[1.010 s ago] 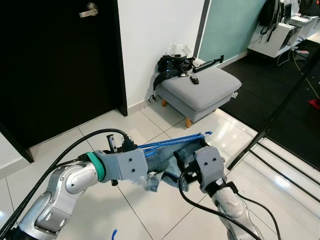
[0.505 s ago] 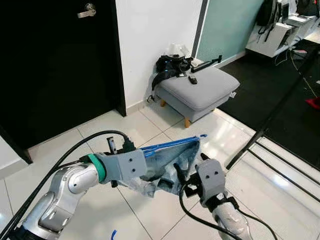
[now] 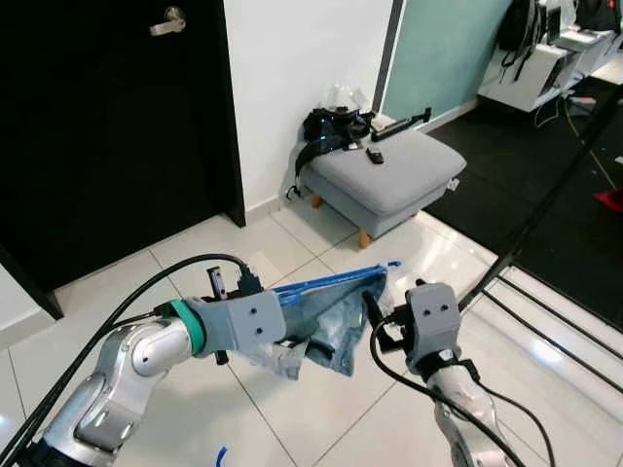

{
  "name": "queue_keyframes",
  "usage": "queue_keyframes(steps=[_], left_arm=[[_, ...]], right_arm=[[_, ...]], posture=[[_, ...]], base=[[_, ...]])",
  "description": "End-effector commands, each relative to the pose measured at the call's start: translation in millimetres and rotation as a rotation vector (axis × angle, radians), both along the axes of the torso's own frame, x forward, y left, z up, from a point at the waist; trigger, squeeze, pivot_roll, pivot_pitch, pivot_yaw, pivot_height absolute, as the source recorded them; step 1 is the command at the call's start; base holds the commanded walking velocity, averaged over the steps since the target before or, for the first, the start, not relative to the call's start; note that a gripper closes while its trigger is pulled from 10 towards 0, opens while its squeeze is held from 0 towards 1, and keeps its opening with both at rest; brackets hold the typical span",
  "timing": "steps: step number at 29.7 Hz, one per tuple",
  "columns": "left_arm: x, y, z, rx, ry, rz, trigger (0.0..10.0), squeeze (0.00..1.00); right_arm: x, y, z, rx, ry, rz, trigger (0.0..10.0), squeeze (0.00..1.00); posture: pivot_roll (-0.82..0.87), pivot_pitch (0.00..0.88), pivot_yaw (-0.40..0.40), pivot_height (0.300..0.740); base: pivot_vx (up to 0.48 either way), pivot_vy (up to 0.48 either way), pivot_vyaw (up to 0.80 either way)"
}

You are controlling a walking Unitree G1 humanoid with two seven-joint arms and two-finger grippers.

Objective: Hang hanger

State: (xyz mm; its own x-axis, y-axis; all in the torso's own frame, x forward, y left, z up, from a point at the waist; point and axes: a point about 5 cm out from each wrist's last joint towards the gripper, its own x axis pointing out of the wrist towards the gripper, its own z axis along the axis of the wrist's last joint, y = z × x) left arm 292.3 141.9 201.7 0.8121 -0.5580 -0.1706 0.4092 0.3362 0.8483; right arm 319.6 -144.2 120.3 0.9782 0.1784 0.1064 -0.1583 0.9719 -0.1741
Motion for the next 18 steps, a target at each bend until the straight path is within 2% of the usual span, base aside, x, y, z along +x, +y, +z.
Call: queue_keyframes(steps=[1, 2, 3, 18], left_arm=[[-5.1, -3.3, 7, -0.027, -0.024, -0.027, 10.0, 0.0], [-5.6, -3.0, 8, -0.031, -0.023, -0.026, 10.0, 0.0], [-6.3, -2.7, 8, -0.036, -0.024, -0.024, 10.0, 0.0], [-12.7, 1.7, 11, -0.115, -0.002, -0.01, 10.0, 0.0]], right_arm=[[3.1, -0.8, -1, 0.028, 0.006, -0.005, 9.2, 0.0], [5.6, -0.2, 1, 0.033, 0.004, -0.002, 7.2, 0.0], [8.0, 0.2, 2, 0.034, 0.003, 0.002, 0.0, 0.0], [20.0, -4.7, 4, 0.059, 0.005, 0.009, 0.0, 0.0]], posture=[[-0.02, 0.121, 0.036, 0.74], [-0.02, 0.121, 0.036, 0.74], [-0.02, 0.119, 0.03, 0.74], [-0.01, 0.12, 0.019, 0.74]], base=[[0.0, 0.0, 0.0], [0.0, 0.0, 0.0], [0.0, 0.0, 0.0], [0.0, 0.0, 0.0]])
